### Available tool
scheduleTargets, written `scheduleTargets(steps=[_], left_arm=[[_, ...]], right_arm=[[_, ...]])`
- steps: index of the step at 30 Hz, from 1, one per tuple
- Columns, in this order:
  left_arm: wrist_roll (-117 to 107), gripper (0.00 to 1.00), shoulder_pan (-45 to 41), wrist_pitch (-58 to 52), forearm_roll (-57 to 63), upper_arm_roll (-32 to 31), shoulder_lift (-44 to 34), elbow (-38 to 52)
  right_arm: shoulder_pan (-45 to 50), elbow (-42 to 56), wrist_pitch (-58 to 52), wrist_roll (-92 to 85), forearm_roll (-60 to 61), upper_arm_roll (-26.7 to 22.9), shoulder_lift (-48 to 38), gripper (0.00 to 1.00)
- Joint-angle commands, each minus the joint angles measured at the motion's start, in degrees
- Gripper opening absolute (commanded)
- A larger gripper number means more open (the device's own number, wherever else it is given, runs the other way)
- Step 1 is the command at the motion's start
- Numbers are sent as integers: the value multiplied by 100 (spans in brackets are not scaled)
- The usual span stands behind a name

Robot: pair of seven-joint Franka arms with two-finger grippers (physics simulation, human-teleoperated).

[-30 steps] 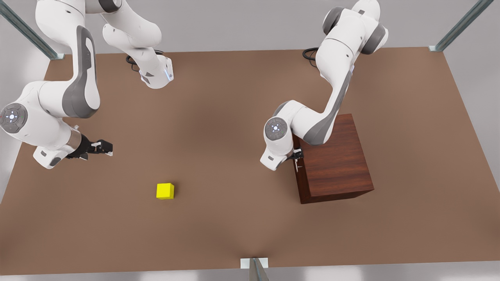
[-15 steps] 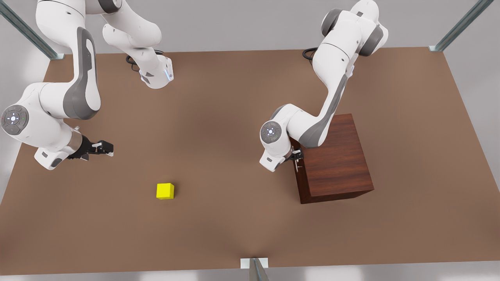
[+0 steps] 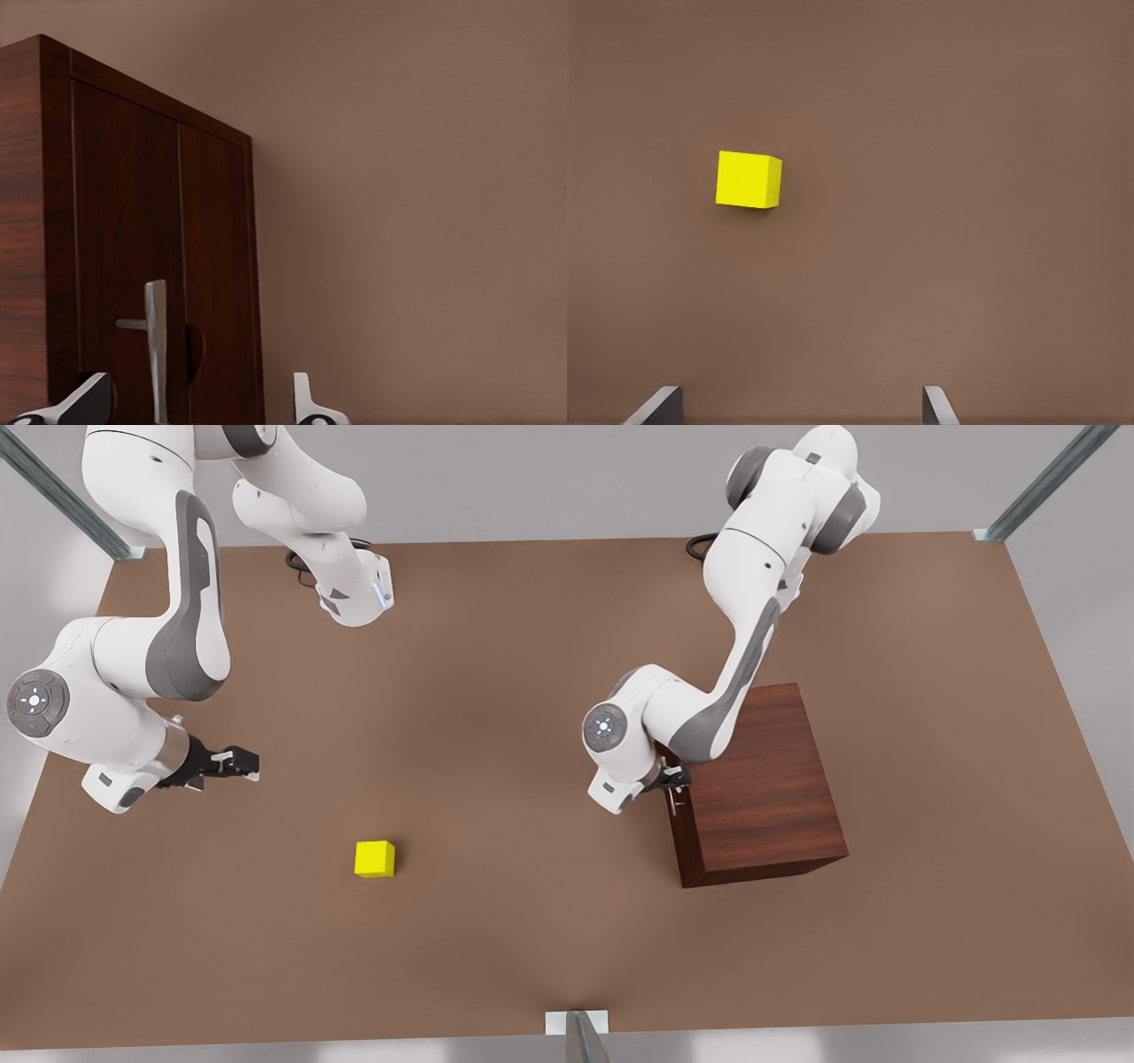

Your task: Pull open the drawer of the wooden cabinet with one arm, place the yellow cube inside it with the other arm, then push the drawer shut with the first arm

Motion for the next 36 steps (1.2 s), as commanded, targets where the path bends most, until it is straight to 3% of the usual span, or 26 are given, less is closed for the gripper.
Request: scheduleTargets(steps=[1, 36], left_arm=[[-60, 100, -9, 33, 46, 0, 18, 3], [-878, 100, -325, 587, -25, -26, 484, 451]], right_arm=[[0, 3, -4, -10, 7, -1, -6, 100], [0, 3, -4, -10, -2, -1, 3, 100]])
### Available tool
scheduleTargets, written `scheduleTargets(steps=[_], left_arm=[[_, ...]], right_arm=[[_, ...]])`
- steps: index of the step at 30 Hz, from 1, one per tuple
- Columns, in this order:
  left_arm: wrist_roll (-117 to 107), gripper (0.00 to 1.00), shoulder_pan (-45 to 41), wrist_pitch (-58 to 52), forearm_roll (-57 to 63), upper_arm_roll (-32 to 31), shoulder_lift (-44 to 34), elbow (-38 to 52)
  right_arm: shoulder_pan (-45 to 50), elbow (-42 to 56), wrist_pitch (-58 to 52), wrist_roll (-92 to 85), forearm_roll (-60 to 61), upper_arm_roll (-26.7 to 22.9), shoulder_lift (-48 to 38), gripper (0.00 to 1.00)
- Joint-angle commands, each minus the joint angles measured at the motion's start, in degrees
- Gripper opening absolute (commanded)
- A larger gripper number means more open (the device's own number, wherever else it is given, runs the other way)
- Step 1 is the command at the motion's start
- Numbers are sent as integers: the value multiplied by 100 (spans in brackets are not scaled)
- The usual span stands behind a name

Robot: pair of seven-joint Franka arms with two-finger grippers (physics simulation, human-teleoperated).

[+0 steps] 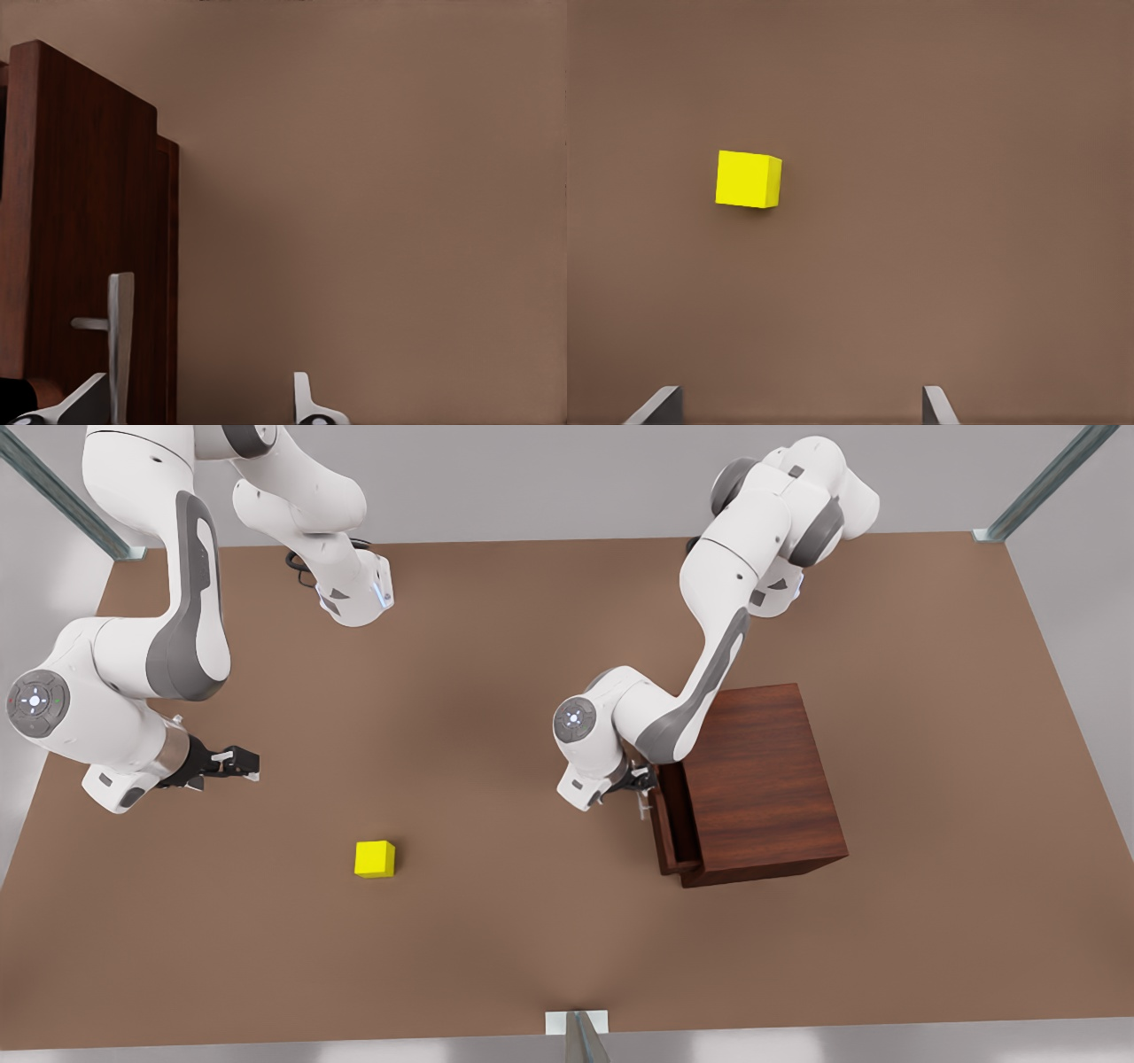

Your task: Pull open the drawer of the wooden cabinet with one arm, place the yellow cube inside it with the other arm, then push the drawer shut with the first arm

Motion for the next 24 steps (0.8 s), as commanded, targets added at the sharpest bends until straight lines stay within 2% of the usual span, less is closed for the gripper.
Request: scheduleTargets(steps=[1, 24], left_arm=[[-313, 100, 0, 86, 8, 1, 0, 17], [-673, 100, -8, 807, -221, -17, 35, 70]], right_arm=[[0, 3, -3, -6, 10, -1, -9, 100], [0, 12, -3, -6, 11, -1, -9, 100]])
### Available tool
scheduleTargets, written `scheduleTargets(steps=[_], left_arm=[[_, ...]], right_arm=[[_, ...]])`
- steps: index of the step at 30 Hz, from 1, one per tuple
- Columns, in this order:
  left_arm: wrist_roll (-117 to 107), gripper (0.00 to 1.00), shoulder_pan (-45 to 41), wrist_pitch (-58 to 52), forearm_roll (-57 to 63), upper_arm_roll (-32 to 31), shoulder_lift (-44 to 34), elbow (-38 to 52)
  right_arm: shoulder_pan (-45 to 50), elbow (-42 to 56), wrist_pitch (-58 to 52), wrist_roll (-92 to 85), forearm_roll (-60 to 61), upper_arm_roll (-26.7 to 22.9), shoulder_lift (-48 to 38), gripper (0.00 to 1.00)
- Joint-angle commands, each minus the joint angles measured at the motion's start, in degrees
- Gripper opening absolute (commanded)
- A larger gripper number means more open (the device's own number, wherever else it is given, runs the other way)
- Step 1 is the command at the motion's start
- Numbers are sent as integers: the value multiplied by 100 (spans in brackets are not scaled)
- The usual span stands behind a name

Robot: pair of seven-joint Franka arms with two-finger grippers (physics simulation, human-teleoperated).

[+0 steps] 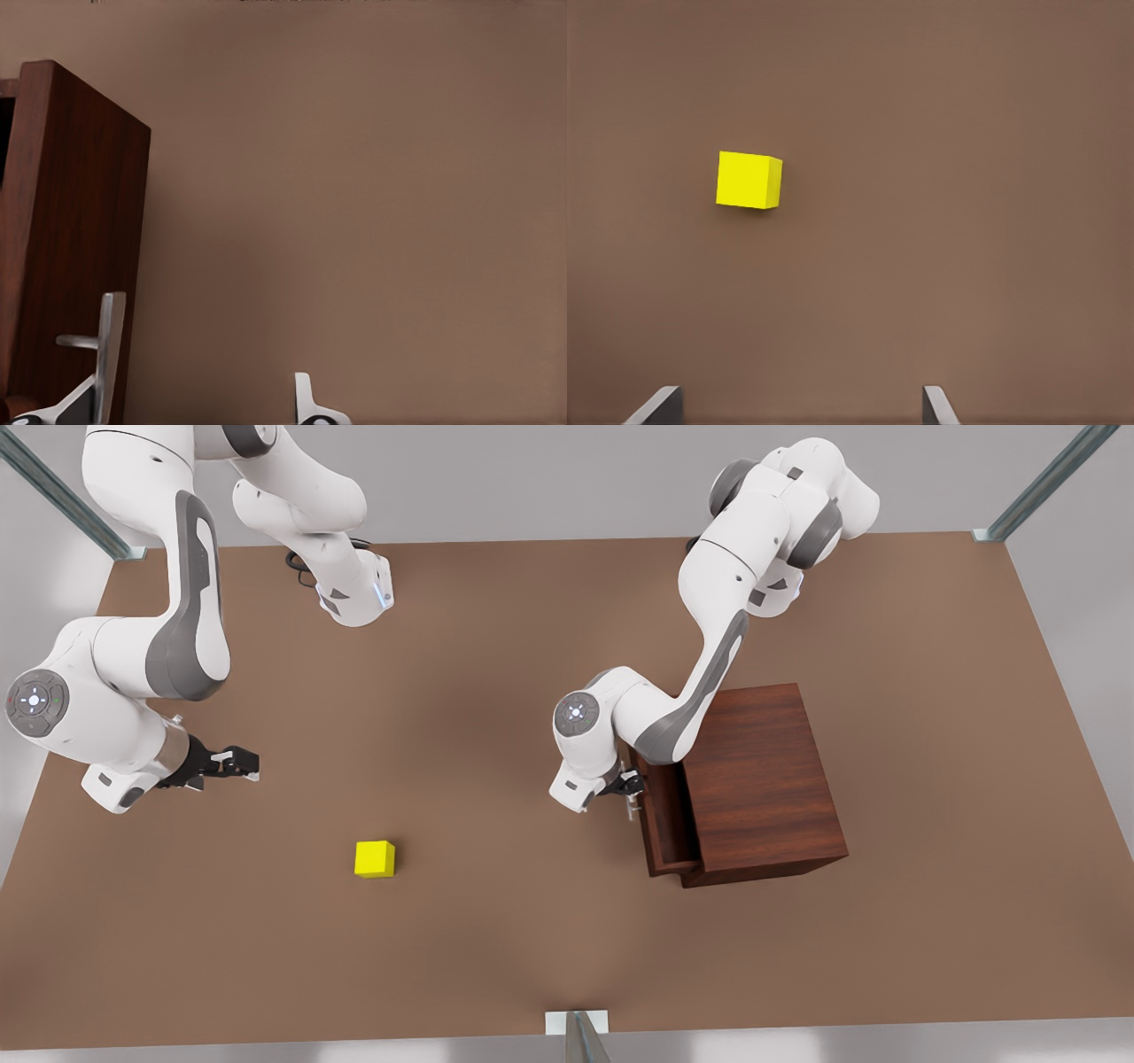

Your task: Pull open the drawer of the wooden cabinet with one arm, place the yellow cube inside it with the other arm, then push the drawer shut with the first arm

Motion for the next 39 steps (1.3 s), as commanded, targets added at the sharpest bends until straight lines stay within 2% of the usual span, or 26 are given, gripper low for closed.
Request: scheduleTargets(steps=[1, 12, 14, 15, 17, 19, 20, 22, 23, 24, 25, 30, 32, 34, 39], left_arm=[[-297, 100, -1, 182, -35, 0, -1, 8], [-744, 100, -273, 174, -35, -9, 139, 245], [-780, 100, -405, -397, -44, -35, 183, 526], [-421, 100, -405, -1257, -35, -141, 34, 842], [792, 100, -256, -2471, -35, -141, -739, 913], [1557, 100, 332, -2841, -210, -141, -1214, 913], [2329, 100, 911, -2867, -377, -106, -1328, 896], [5343, 100, 2740, -2867, -983, -123, -1460, 834], [5838, 100, 3347, -2876, -1309, -115, -1671, 642], [5680, 100, 3524, -2509, -1300, 43, -2662, -612], [5671, 100, 3524, -1050, -1283, 324, -3929, -2477], [5627, 100, 3453, -1276, -1300, 325, -3579, -2198], [5627, 100, 3453, -1742, -1300, 325, -3675, -2180], [5557, 100, 3445, -1734, -1301, 193, -3719, -2084], [5618, 100, 3427, -1505, -1301, 193, -3570, -2057]], right_arm=[[0, 3, -3, -5, 5, -1, -6, 100], [9, 3, 6, 3, 22, -1, -6, 100], [18, 47, 6, 3, 40, -1, -6, 100], [18, 179, 6, 12, 49, -1, -6, 100], [27, 434, -73, 775, 31, 26, 3, 100], [193, 609, -161, 1724, 40, 26, 134, 100], [220, 777, -179, 3093, 22, 26, 240, 100], [369, 829, -152, 4679, 5, 26, 310, 100], [457, 952, -152, 4732, 5, 26, 424, 100], [677, 961, -91, 4758, -13, 35, 565, 100], [703, 1102, -82, 4837, -13, 26, 688, 100], [1125, 1287, 94, 4952, -127, 17, 1171, 100], [1178, 1260, 155, 4978, -83, -27, 1259, 100], [1178, 1260, 252, 5101, -74, -36, 1303, 100], [1195, 1173, 963, 7762, 330, -45, 1655, 100]])
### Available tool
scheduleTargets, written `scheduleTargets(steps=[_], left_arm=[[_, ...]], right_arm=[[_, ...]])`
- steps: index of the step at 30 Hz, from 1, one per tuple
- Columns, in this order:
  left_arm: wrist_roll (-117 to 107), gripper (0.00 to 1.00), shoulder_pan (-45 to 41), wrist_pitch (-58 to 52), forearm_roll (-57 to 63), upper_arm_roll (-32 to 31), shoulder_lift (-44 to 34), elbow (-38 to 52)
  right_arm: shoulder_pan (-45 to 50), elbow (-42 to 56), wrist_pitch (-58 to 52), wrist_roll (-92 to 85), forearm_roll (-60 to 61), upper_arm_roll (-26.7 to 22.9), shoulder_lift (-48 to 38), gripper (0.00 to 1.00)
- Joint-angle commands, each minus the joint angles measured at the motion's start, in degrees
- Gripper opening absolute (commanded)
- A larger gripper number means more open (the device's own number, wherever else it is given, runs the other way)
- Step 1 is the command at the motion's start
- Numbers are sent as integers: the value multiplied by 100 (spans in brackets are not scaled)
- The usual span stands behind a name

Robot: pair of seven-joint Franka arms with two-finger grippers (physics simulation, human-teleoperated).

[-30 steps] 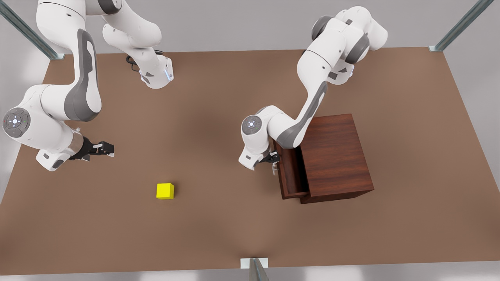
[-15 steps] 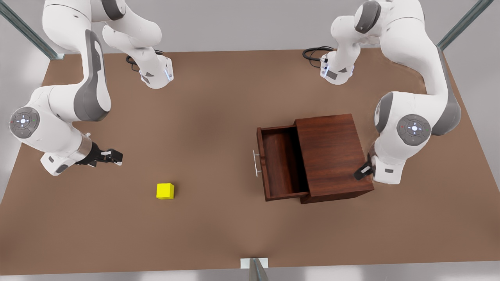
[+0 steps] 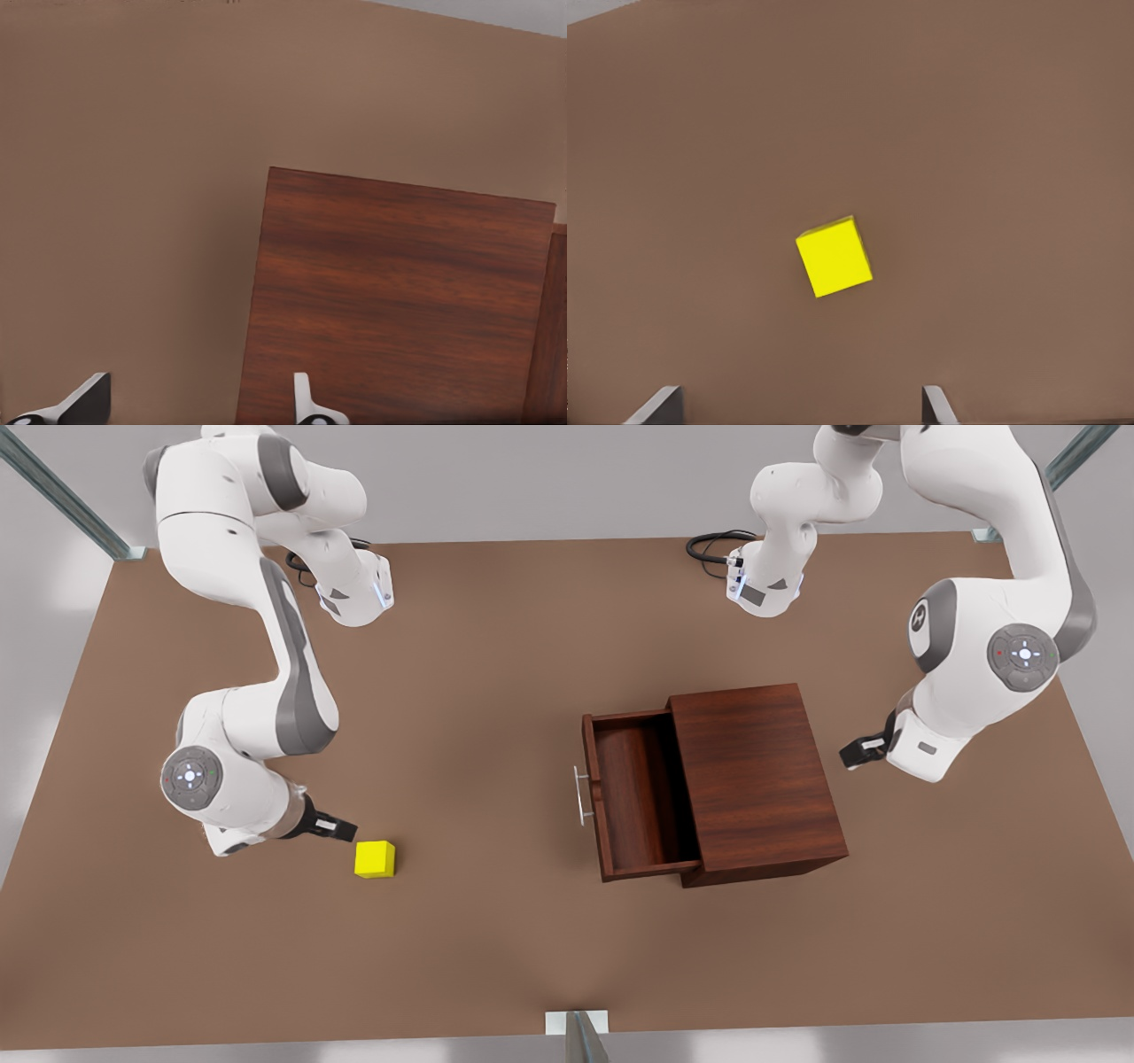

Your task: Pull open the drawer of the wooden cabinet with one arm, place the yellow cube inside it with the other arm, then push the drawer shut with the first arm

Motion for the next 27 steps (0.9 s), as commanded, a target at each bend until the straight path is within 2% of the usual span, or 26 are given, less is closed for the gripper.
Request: scheduleTargets(steps=[1, 7, 13, 16, 27], left_arm=[[1933, 100, 2, 28, 3, -2, -3, 1], [1925, 100, -25, -16, 12, -2, -11, 1], [1863, 100, -25, -16, 3, -2, -11, 9], [1863, 100, -25, -16, 3, -11, -11, 9], [1863, 100, -42, -86, 3, -2, -29, -17]], right_arm=[[32, -55, 611, 4163, 135, 7, 89, 100], [112, -705, 1947, 6334, 249, -19, 229, 100], [111, -916, 2598, 7793, 214, -98, 528, 100], [76, -1329, 3081, 7811, 196, -107, 555, 100], [129, -1742, 3099, 7776, 56, -134, 853, 100]])
